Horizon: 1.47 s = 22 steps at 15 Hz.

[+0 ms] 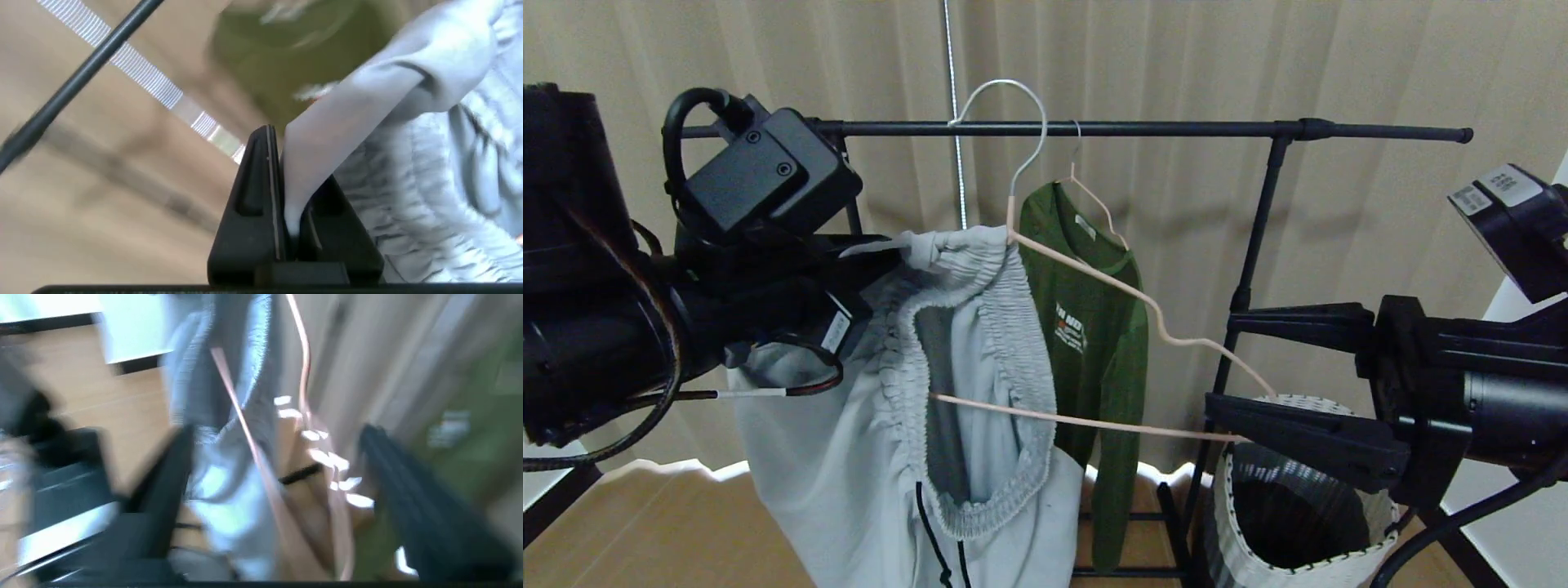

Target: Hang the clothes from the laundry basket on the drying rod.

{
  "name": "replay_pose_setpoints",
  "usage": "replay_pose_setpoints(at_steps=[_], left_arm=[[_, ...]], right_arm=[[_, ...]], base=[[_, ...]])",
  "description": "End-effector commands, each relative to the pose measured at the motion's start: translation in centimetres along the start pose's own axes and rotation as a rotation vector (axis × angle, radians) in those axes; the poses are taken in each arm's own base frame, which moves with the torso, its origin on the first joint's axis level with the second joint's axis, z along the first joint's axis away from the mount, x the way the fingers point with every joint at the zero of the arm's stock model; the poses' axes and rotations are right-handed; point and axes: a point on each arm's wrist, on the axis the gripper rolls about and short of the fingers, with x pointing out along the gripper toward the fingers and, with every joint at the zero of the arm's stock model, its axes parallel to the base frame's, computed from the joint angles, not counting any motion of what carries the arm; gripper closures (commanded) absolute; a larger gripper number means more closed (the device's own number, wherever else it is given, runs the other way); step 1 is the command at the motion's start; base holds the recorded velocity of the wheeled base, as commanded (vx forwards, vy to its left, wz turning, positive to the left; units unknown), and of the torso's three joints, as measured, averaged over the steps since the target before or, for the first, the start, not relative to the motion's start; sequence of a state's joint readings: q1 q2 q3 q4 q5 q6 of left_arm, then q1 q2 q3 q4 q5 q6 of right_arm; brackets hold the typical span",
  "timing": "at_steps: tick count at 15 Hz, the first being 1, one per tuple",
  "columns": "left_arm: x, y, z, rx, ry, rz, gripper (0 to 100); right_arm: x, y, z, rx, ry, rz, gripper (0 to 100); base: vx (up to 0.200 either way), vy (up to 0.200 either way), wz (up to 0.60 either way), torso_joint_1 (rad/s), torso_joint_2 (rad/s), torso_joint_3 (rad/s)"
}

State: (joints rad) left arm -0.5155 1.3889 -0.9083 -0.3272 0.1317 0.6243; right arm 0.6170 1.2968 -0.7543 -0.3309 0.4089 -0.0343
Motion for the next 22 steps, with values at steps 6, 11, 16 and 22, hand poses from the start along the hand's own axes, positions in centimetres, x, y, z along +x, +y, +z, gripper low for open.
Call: replay_pose_setpoints(at_steps=[6,11,16,22], left_arm=[[0.5,-0.2,-0.8,-0.162,0.183,0.24,100],[0.2,-1.2,0.6,-0.382,0.105,0.21,100],[0.1,-1.2,0.8,-0.383,0.099,0.206,100],[-0.2,-1.9,1.3,-0.393,0.077,0.17,100]], right_arm=[[-0.1,-0.3,-2.3,0.01,0.081,-0.116,0],[3.8,1.4,-3.0,0.146,0.124,-0.14,0],[8.8,2.4,-3.1,0.144,0.095,-0.142,0],[13.3,2.4,-4.0,0.157,0.138,-0.171,0]], base=[[0.0,0.0,0.0,0.0,0.0,0.0],[0.0,0.0,0.0,0.0,0.0,0.0],[0.0,0.0,0.0,0.0,0.0,0.0],[0.0,0.0,0.0,0.0,0.0,0.0]])
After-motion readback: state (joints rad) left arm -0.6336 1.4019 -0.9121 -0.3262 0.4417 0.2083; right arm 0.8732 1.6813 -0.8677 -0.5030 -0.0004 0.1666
